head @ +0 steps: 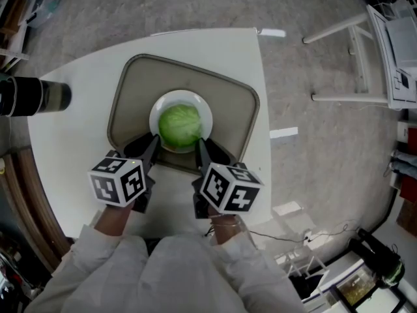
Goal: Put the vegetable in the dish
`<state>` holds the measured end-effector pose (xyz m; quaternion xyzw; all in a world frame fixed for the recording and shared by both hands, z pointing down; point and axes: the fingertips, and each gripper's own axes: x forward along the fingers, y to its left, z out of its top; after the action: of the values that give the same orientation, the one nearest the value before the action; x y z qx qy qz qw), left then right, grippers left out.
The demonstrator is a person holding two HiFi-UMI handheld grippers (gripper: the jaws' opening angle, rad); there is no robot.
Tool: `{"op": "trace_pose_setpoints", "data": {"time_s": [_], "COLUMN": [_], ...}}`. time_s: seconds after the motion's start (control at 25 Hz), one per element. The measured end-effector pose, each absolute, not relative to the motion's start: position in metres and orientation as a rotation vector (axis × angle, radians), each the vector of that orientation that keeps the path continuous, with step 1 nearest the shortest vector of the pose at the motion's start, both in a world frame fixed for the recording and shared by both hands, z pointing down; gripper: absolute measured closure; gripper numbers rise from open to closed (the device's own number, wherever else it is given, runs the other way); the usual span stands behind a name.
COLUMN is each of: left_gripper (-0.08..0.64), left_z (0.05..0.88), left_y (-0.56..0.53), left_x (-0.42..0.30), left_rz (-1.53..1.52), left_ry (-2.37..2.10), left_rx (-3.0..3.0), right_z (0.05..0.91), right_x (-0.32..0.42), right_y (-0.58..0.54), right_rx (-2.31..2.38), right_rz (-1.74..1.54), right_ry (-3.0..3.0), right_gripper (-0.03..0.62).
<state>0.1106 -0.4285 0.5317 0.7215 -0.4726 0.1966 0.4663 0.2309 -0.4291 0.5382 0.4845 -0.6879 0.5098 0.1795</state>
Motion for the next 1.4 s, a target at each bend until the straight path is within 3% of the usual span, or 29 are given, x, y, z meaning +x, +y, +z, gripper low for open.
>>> {"op": "trace_pose_setpoints", "data": {"time_s": [1.04,1.4], "left_gripper": [0.5,0.502], "left_z": [0.468,0.427], "left_y": [-0.368,-0.295], "left_x": [0.1,0.071], "left_rz": [0.418,0.418], "left_ry": [-1.169,-1.124], "left_rx": [2.01,2.148], "right_z": [0.48,0.414], "right_x": [0.244,0.186], "right_y": [-0.358,-0.288], "right_rx": [1.626,1.681], "right_rz": [1.169,1.002], "right_ry": [-1.996,-2.247], "right_gripper": [0.526,0.526]}}
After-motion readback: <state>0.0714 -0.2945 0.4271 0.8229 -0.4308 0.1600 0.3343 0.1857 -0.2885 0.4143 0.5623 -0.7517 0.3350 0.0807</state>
